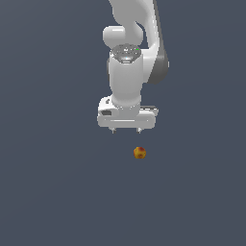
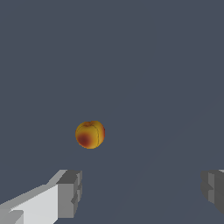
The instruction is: Pick up the object and move it to a goal position.
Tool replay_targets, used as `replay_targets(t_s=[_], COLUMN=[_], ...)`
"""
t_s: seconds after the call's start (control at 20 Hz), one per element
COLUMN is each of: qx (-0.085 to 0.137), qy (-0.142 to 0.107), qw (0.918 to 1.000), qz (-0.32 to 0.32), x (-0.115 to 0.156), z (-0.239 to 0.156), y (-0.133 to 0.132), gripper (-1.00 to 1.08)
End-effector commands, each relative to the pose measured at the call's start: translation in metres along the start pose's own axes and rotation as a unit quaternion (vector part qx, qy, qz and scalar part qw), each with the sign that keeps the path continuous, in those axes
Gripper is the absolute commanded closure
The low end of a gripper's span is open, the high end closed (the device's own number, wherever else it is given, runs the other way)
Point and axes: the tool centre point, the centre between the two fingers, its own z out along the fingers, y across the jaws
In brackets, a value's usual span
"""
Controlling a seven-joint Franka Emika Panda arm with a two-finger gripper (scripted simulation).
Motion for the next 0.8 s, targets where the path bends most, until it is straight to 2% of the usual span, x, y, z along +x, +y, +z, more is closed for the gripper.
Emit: replay_targets(t_s=[0.0, 0.4, 0.75], qx=[0.000, 0.001, 0.001], qy=[-0.001, -0.005, -0.009], qw=[0.9999, 0.9958, 0.9841], qz=[0.015, 0.091, 0.178], x=[0.000, 0.002, 0.003], z=[0.003, 0.015, 0.030], y=[-0.002, -0.009, -0.018], gripper=[-0.92, -0.92, -0.92])
